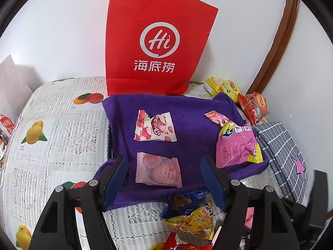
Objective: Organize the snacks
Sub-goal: 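Reach the right tool to the pink tin-rimmed packet and close on it, then lift the pink tin packet with the right tool while the left tool grasps a dark blue packet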
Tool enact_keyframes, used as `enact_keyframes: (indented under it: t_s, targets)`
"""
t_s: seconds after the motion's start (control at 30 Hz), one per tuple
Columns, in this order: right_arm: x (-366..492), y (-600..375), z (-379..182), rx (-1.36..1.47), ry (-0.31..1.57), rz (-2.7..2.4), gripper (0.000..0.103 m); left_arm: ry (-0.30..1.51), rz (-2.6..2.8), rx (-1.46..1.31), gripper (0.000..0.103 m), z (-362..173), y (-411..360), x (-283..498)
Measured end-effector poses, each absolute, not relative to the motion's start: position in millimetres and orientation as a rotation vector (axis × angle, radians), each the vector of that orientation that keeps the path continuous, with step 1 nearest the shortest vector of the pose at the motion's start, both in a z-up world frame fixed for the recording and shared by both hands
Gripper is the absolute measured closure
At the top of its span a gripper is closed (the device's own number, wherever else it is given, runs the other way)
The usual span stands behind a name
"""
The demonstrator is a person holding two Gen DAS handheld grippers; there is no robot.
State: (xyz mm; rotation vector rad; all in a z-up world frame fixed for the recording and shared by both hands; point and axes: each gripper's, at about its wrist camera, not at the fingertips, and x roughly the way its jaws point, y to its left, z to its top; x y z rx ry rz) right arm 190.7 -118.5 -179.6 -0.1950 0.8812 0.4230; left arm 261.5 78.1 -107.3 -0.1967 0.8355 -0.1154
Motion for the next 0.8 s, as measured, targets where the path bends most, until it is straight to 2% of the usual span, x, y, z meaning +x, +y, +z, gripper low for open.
enact_keyframes:
  t_s: [0.2, 0.47, 0.8]
  targets:
    - [171.6, -165.0, -165.6, -0.13, 0.826, 0.238, 0.052, 0.836, -0.119, -0.2, 0.033, -106.9, 79.0, 261.8]
    - [182.7, -187.9, -203.0, -0.012, 0.891, 0.121, 0.051, 0.836, -0.123, -0.196, 0.032, -107.8, 75.7, 262.0]
    - [187.9, -191.5, -207.8, -0.008, 0.914, 0.088, 0.053, 0.857, -0.113, -0.217, 0.032, -114.7, 77.8, 265.7]
